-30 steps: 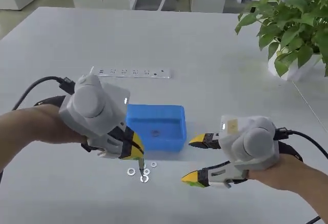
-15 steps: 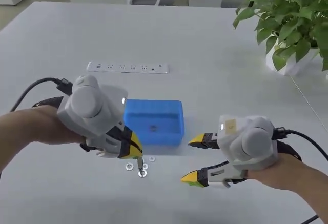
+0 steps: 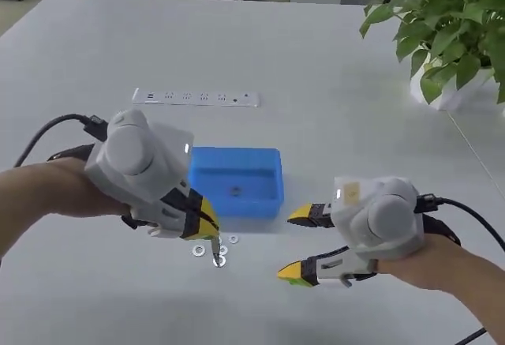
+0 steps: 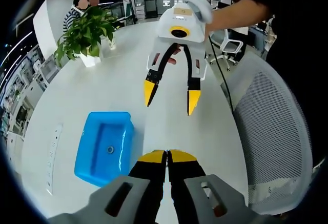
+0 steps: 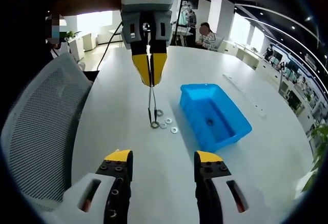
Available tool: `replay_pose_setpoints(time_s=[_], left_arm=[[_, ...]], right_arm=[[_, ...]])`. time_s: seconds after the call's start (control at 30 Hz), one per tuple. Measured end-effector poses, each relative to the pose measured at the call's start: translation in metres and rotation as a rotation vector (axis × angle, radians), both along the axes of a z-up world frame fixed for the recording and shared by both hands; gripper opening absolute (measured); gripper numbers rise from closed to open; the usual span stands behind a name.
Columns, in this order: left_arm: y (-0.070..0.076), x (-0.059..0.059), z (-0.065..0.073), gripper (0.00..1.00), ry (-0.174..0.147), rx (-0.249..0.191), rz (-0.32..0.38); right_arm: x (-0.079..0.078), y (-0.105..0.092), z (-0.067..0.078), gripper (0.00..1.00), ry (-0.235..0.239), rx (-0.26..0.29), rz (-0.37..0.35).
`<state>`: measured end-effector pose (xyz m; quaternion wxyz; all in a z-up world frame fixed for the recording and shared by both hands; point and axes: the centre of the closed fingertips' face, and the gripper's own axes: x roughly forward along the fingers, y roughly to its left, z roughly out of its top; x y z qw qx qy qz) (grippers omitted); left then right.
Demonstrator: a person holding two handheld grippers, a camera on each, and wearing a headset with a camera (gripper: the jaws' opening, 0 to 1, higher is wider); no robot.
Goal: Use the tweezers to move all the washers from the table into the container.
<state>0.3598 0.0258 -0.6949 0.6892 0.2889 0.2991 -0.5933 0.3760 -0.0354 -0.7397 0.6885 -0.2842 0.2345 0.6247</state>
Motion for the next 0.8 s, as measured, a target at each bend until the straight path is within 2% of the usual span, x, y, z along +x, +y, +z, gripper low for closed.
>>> replay_pose_setpoints(time_s=[0.27, 0.3, 0.43, 0.8], left_arm=[[0.001, -0.002, -0.008, 0.05, 0.006, 0.025, -0.014], [-0.001, -0.002, -0.007, 0.05, 0.01, 0.014, -0.01], [0.0, -0.002, -0.007, 0.05, 0.011, 0.016, -0.013], [0.0, 0.0, -0.009, 0.05, 0.015, 0.011, -0.017]], right_arm=[[-0.001, 0.002, -0.001, 0.49, 0.002, -0.002, 0.007], [-0.001, 0.002, -0.001, 0.49, 0.002, -0.001, 0.008], [-0.002, 0.005, -0.003, 0.49, 0.005, -0.001, 0.015], [-0.006, 0.031, -0.006, 0.44, 0.014, 0.011, 0.076]])
